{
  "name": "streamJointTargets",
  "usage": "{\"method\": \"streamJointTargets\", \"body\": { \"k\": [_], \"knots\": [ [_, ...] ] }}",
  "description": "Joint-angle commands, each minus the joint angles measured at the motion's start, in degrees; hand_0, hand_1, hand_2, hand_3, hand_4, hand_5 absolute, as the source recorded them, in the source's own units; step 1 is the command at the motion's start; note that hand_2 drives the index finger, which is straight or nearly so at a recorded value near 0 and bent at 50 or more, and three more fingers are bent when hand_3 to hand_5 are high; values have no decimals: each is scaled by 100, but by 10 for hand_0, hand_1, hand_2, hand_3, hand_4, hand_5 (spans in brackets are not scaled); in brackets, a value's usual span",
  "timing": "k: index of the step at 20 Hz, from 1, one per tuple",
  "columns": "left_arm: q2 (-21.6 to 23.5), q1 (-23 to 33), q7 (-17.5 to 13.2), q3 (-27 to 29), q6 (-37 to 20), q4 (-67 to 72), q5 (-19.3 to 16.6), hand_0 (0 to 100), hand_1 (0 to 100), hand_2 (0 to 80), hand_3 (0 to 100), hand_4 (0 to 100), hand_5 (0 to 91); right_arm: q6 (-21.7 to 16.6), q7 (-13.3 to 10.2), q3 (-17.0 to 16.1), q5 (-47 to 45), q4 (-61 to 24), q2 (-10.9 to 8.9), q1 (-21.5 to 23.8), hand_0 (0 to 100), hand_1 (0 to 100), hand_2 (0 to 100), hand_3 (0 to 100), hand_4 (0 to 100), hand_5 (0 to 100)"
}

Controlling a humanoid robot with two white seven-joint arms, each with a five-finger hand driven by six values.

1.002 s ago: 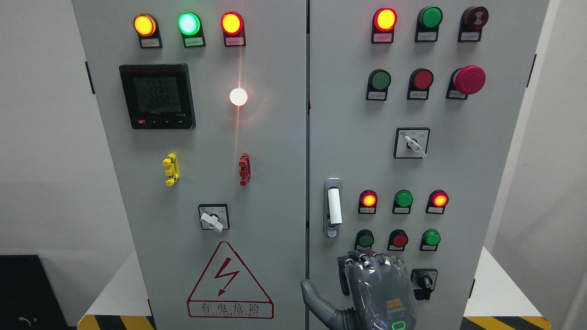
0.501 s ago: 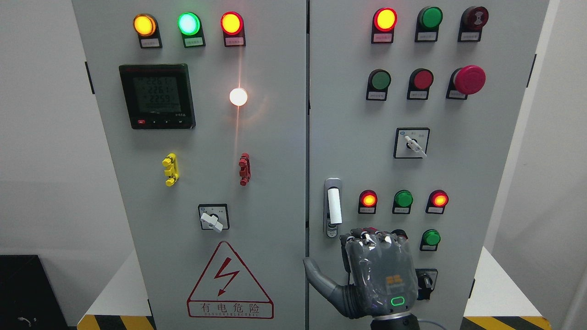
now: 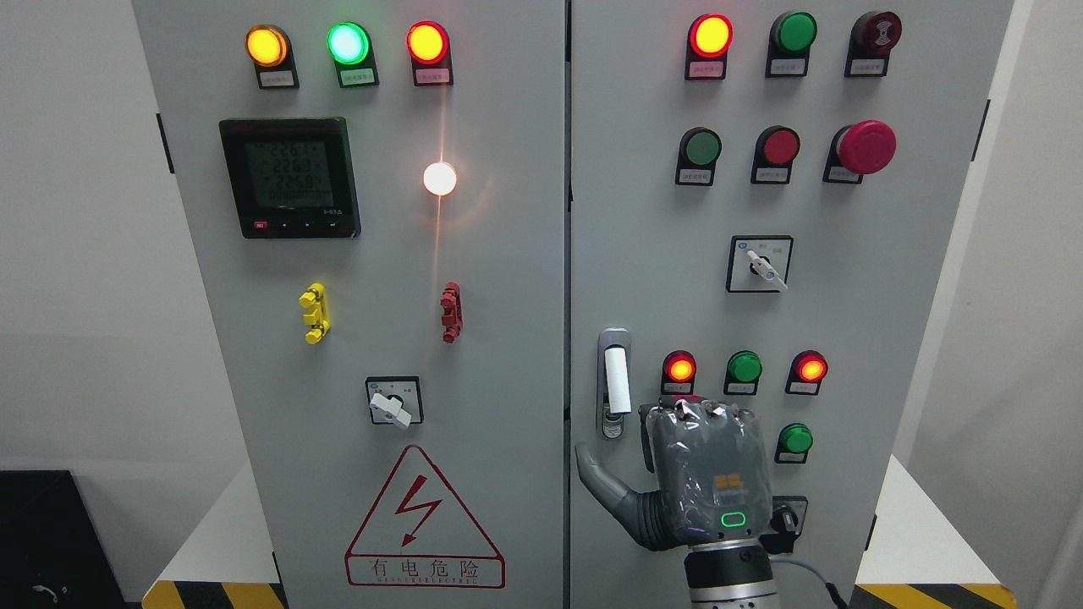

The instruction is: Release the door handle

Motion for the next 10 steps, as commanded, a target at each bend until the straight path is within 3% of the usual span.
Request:
{"method": "streamJointTargets", "body": {
  "k": [1, 10],
  "knots": [
    [0, 0, -4, 0, -5, 0, 0, 120, 556, 0, 0, 0, 0, 17, 20, -73, 8, 320, 30, -158, 202, 248, 985, 1000, 1000, 1000],
    [0, 0, -4, 0, -5, 0, 0, 120, 556, 0, 0, 0, 0, 17, 20, -82, -10, 391, 30, -263, 223, 235, 983, 1000, 1000, 1000]
  ]
}}
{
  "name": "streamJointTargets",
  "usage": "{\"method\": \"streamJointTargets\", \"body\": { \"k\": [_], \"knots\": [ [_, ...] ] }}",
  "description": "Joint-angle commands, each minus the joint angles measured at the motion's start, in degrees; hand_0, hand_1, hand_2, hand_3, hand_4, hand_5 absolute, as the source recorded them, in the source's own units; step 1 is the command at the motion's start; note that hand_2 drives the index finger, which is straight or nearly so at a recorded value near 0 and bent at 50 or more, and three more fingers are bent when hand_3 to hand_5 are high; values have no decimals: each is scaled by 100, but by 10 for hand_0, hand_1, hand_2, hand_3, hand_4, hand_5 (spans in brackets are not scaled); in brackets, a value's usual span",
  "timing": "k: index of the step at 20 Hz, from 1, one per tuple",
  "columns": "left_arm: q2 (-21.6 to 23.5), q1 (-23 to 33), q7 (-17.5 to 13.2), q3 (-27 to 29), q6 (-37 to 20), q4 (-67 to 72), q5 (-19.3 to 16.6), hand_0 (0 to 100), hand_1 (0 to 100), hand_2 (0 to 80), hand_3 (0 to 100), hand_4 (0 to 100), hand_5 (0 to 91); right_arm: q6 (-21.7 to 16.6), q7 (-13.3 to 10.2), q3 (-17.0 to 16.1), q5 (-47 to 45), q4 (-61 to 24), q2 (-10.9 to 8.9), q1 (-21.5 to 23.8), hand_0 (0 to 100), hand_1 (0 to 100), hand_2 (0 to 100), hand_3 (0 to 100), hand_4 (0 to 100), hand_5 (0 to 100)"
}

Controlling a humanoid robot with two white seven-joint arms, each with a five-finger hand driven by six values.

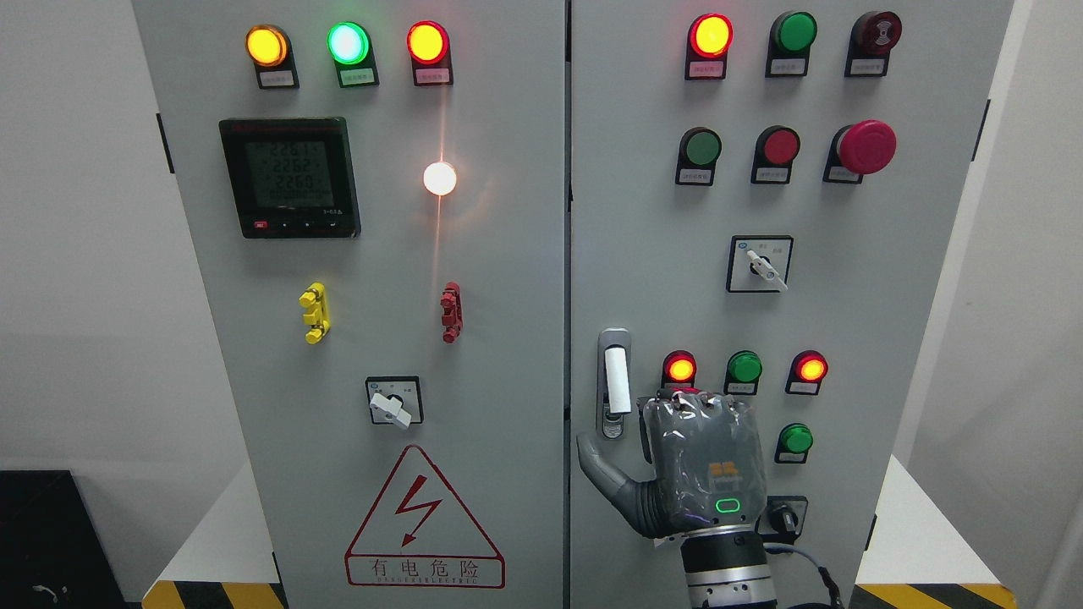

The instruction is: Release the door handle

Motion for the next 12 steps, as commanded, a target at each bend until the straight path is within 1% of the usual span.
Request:
{"method": "streamJointTargets", "body": {
  "k": [1, 12],
  "knots": [
    [0, 0, -4, 0, -5, 0, 0, 120, 556, 0, 0, 0, 0, 2, 2, -43, -17, 187, 10, -118, 229, 233, 983, 1000, 1000, 1000],
    [0, 0, -4, 0, -5, 0, 0, 120, 556, 0, 0, 0, 0, 2, 2, -166, -44, 362, 19, -311, 261, 235, 982, 1000, 1000, 1000]
  ]
}}
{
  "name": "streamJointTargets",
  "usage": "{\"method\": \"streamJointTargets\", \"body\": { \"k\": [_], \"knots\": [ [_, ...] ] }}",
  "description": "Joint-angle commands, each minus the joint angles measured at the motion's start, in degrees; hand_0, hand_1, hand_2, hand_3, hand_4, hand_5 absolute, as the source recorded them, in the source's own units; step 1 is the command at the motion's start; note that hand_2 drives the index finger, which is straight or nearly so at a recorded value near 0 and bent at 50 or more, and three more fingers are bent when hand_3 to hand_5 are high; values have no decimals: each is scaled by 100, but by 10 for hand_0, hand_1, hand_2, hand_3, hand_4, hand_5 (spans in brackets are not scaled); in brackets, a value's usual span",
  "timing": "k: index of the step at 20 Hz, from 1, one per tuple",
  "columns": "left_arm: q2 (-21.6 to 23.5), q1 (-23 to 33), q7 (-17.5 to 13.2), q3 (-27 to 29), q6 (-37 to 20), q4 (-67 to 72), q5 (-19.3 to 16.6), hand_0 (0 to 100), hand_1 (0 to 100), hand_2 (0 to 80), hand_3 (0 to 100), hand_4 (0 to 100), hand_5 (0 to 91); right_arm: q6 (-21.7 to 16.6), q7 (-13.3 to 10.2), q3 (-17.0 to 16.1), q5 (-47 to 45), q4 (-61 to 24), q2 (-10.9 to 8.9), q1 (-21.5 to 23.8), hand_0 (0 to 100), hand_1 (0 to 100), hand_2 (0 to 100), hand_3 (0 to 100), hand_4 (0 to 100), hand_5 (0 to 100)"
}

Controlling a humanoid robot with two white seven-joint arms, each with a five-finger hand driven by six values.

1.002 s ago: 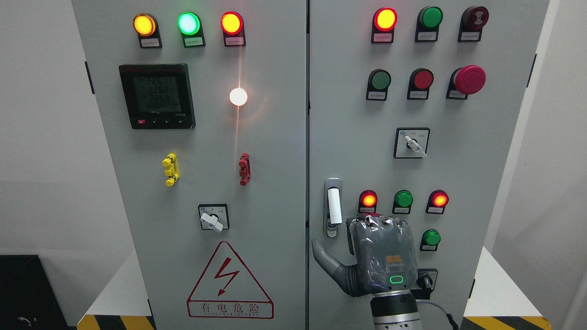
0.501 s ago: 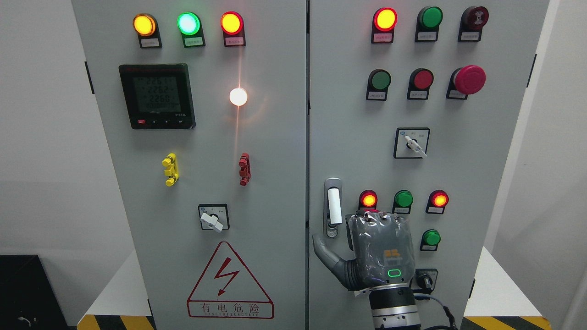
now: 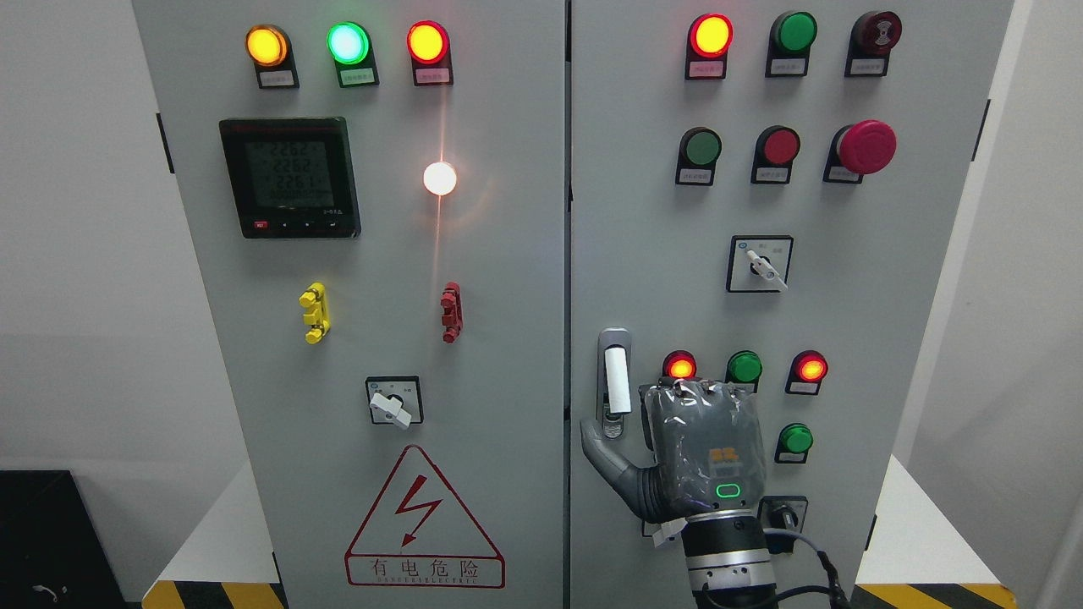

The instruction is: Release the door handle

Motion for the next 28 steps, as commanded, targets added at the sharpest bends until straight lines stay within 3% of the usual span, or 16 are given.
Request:
{"method": "streamJointTargets", "body": {
  "k": [1, 28],
  "knots": [
    [0, 0, -4, 0, -5, 0, 0, 120, 556, 0, 0, 0, 0, 2, 1, -81, -18, 201, 11, -122, 262, 236, 982, 1000, 1000, 1000],
    [0, 0, -4, 0, -5, 0, 0, 120, 556, 0, 0, 0, 0, -6, 1, -222, -71, 166, 37, -148, 357, 268, 982, 1000, 1000, 1000]
  ]
}}
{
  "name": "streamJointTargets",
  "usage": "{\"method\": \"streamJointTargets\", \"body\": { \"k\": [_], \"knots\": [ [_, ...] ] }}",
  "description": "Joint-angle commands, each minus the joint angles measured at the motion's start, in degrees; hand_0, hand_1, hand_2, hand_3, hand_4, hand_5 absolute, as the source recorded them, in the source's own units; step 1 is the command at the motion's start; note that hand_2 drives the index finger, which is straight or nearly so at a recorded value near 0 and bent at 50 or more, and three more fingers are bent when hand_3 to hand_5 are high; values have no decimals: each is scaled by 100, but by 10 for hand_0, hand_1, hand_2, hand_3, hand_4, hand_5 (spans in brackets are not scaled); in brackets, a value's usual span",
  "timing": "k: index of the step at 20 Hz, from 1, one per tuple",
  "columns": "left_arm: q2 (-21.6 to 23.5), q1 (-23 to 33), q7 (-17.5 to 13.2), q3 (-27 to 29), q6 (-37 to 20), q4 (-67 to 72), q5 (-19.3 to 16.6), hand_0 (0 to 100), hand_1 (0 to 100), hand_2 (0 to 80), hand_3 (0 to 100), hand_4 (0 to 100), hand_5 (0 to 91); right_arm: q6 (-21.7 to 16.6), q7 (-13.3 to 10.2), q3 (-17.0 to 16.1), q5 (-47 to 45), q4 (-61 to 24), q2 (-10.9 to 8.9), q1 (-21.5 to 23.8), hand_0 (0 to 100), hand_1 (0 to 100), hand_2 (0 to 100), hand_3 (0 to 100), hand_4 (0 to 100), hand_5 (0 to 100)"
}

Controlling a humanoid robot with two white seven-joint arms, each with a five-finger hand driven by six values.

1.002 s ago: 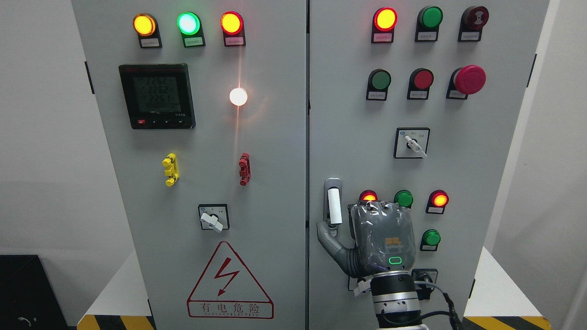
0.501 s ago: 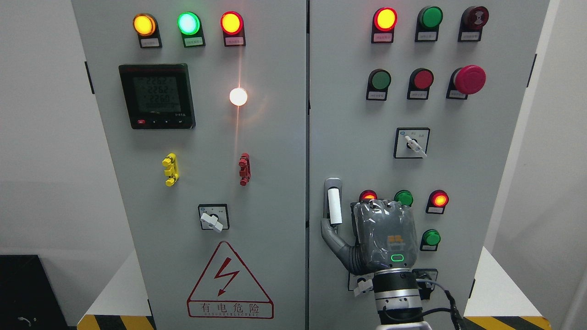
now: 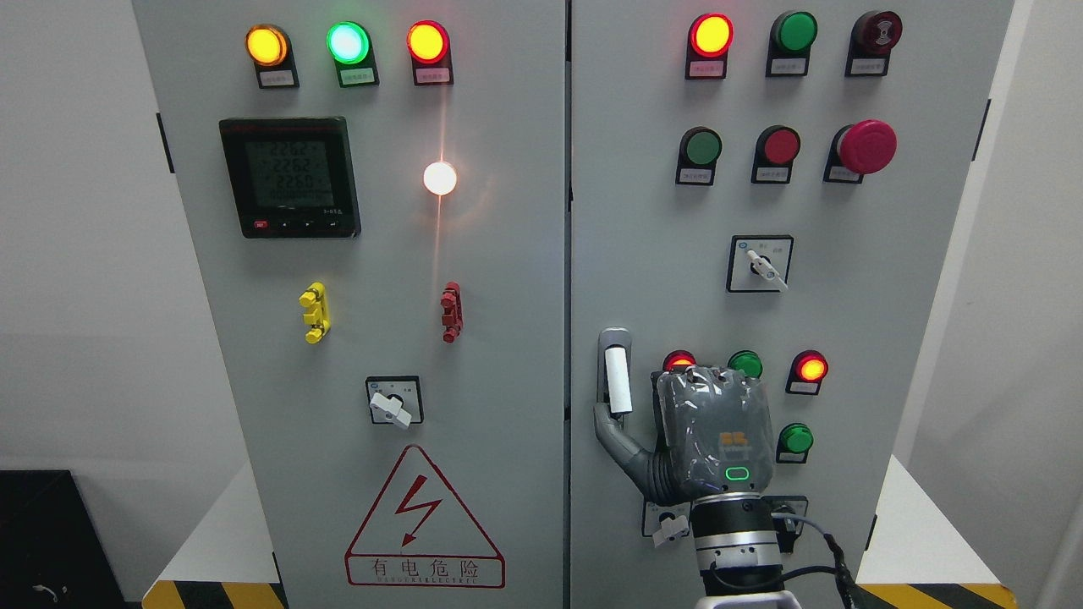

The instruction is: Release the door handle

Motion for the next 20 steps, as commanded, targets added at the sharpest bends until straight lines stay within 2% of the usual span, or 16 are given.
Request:
{"method": "streamJointTargets", "body": {
  "k": [1, 6, 10, 20],
  "knots": [
    [0, 0, -4, 0, -5, 0, 0, 120, 556, 0, 0, 0, 0, -1, -7, -38, -12, -6, 15, 1, 362, 260, 982, 1000, 1000, 1000],
    [0, 0, -4, 0, -5, 0, 0, 120, 556, 0, 0, 0, 0, -1, -7, -29, -12, -6, 24, 10, 369, 243, 982, 1000, 1000, 1000],
    [0, 0, -4, 0, -5, 0, 0, 120, 556, 0, 0, 0, 0, -1, -16, -38, -12, -15, 24, 19, 429, 237, 982, 1000, 1000, 1000],
    [0, 0, -4, 0, -5, 0, 0, 120, 556, 0, 0, 0, 0, -1, -24, -47, -12, -15, 24, 27, 454, 265, 984, 1000, 1000, 1000]
  ]
}}
